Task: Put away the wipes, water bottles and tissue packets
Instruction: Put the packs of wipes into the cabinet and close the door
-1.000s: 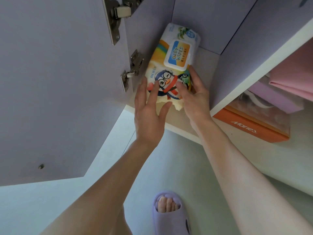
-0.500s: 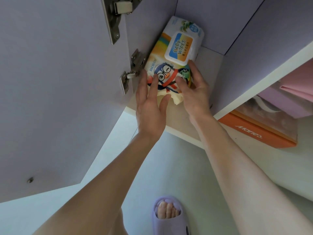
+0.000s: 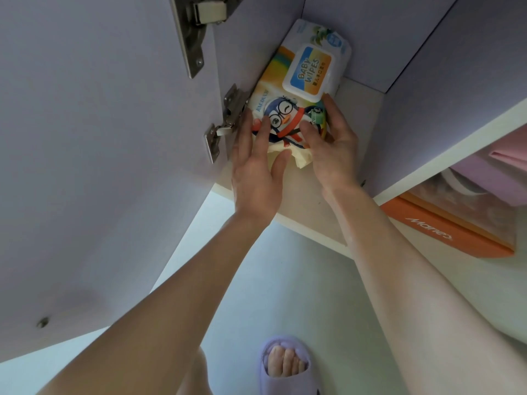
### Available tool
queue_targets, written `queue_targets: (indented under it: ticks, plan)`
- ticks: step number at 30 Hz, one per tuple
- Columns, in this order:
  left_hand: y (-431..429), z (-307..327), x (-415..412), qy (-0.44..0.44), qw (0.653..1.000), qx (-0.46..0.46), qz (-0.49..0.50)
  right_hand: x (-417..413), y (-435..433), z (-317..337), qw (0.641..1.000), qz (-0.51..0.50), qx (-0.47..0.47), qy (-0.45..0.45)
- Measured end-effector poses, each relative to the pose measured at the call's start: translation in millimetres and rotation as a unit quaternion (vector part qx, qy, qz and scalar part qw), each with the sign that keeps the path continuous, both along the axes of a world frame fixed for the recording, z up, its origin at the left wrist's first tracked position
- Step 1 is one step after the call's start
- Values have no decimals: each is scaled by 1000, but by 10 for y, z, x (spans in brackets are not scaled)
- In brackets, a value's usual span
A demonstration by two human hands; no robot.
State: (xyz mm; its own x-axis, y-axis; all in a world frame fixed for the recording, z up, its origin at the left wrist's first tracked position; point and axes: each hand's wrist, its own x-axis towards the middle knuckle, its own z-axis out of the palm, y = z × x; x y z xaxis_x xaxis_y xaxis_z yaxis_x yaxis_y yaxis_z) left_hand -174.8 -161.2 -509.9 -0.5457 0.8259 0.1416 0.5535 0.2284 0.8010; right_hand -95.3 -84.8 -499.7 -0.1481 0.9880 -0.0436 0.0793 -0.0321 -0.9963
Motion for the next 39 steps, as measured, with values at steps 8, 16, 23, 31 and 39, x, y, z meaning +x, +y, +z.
queue_targets:
  ticks: [8, 16, 23, 31, 39]
  plan:
    - [70, -13, -22, -7, 1000, 0, 0, -18, 48, 6, 1000, -3, -3, -6]
    - [-51, -22, 6, -2, 1000, 21, -5, 25, -47, 67, 1000, -5, -15, -4]
    - [-445, 126, 172, -52, 999, 2, 0, 128, -394, 262, 996, 5, -83, -21]
    - [-1251, 1040, 398, -116, 988, -98, 7, 426, -1183, 1167, 979, 11, -195, -59]
    - [-1985, 2606, 630, -130, 985, -113, -32, 838, -2084, 2649, 972, -10, -222, -72]
